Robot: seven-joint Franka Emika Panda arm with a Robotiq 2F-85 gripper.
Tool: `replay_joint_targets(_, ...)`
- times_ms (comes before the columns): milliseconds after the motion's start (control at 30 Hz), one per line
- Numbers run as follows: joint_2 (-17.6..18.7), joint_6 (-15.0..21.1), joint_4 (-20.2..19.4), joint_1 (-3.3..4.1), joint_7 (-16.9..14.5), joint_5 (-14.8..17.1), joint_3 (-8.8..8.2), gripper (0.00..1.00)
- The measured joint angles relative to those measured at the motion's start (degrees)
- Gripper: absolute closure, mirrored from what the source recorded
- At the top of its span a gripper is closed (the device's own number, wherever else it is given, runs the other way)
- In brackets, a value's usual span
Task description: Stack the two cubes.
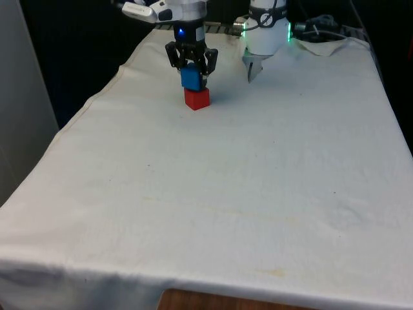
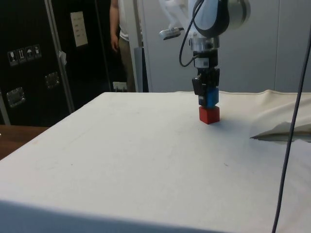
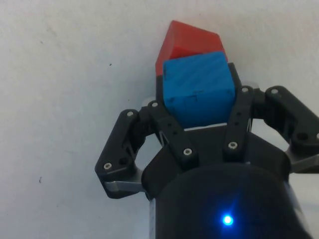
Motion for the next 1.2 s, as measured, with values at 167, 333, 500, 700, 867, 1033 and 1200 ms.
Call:
replay_joint_targets(167,0.23,0.0,-0.11,0.0,0.0,1.26,0.06,1.0)
replay_joint_targets(333,0.46,0.0,-0.17,0.0,0.0,2.06,0.11,1.0)
replay_joint_targets(500,0.74,0.0,-0.11,0.06,0.06,2.92,0.17,1.0)
replay_joint_targets(700,0.74,-0.11,-0.06,0.06,0.06,3.95,0.17,1.0)
replay_joint_targets(867,0.74,-0.86,0.17,0.06,0.0,5.16,0.17,1.0)
replay_joint_targets(1033,0.74,-1.2,0.29,0.06,-0.11,6.13,0.23,1.0)
replay_joint_targets(1200,0.74,-1.38,0.34,0.06,-0.29,7.22,0.29,1.0)
